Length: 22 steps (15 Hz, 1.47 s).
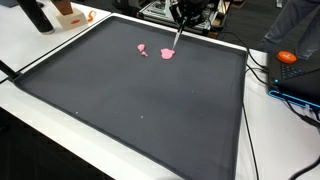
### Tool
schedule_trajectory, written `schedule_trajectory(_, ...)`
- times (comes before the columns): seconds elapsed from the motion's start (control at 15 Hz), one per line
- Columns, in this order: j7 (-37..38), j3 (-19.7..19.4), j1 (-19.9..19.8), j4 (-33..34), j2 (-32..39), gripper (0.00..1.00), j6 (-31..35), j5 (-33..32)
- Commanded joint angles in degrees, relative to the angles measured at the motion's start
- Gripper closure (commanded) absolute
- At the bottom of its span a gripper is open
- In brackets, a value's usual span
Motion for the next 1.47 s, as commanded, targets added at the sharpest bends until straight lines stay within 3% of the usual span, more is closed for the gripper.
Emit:
schedule_trajectory(0.0,1.1,-0.04,1.87,2.21,3.4,0.99,-2.96,-1.67)
schedule_trajectory(0.6,-0.11,-0.51,3.89,3.7,7.34,0.99,-3.46,-1.29)
schedule_trajectory(1.4,-1.96,-2.21,2.6,8.86,9.27,0.99,-3.81,0.98)
